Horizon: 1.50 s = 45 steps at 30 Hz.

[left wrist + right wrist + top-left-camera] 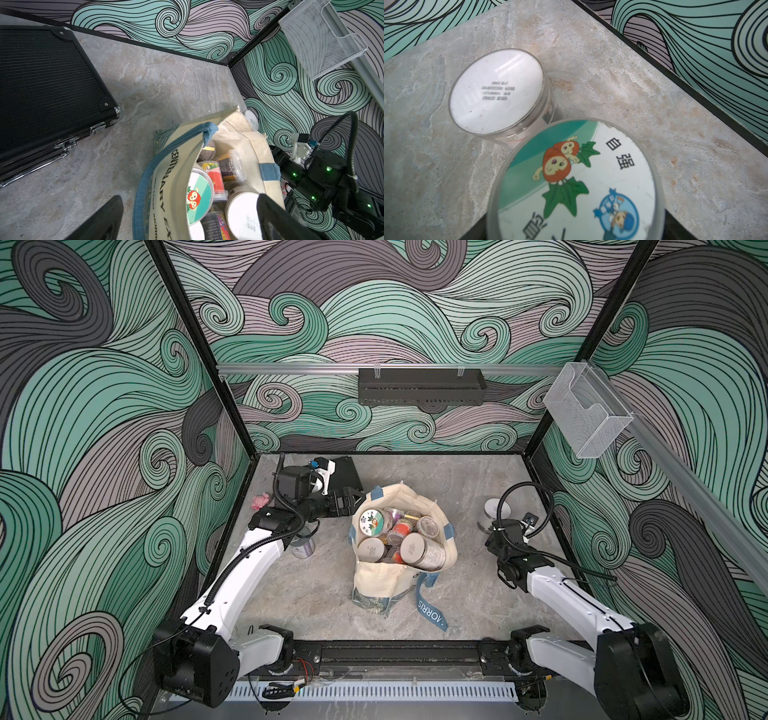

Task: Take out the seed jars from the canvas bag
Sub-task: Move the seed jar to the center of the board, then place the seed jar at the center of the board.

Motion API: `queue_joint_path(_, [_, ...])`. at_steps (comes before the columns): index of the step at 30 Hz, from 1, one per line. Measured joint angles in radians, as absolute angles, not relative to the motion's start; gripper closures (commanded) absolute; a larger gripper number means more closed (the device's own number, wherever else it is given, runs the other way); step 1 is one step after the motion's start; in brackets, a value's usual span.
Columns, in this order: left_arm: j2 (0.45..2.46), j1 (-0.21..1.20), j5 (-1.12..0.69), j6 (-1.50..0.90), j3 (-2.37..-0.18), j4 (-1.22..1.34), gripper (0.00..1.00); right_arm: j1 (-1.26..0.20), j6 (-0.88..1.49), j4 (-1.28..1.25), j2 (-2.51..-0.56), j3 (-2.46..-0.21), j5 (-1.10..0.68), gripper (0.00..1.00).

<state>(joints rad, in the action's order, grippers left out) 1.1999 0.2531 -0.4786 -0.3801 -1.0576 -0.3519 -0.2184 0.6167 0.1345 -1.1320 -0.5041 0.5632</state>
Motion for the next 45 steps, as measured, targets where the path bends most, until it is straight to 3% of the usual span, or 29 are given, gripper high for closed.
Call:
queue_joint_path(16, [1.191,0.253,-0.478,-0.374,-1.058,-0.352,0.02,-0.173,0.576,0.009,-1.322,-0.612,0.487,0.29])
queue_joint_path(27, [1.191,0.253,-0.466,-0.373,-1.058,-0.352,0.02,-0.168,0.616,0.004,-1.339,-0.63,0.472,0.26])
queue_joint_path(39, [1.191,0.253,-0.449,-0.362,-1.058,-0.36,0.02,-0.168,0.635,0.027,-1.314,-0.585,0.459,0.01])
queue_joint_path(45, [1.188,0.253,-0.445,-0.358,-1.058,-0.366,0.02,-0.168,0.633,0.057,-1.255,-0.567,0.453,0.01])
